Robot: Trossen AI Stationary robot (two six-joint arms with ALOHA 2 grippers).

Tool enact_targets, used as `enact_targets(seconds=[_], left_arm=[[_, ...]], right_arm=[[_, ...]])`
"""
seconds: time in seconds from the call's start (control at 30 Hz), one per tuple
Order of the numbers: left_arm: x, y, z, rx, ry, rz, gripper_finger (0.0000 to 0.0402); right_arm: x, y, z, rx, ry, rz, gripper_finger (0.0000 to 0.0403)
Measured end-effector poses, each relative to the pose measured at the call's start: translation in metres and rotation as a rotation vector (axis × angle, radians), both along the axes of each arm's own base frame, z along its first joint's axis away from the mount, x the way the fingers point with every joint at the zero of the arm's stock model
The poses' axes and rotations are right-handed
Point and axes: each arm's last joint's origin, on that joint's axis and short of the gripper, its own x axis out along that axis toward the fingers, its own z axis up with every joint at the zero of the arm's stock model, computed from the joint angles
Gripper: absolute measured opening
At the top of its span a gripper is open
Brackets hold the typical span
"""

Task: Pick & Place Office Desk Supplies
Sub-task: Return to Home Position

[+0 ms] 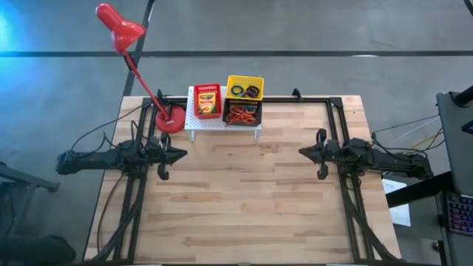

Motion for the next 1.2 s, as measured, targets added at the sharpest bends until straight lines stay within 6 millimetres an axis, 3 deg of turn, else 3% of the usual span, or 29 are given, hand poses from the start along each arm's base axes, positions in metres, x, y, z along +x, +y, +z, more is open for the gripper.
enact_targets(seconds=[1.2], left_arm=[[0.0000,0.0000,0.0000,0.001,0.000,0.000,0.0021]], right_arm=[[0.0022,-0.0002,-0.0026,0.002,0.034,0.000,0.0013]])
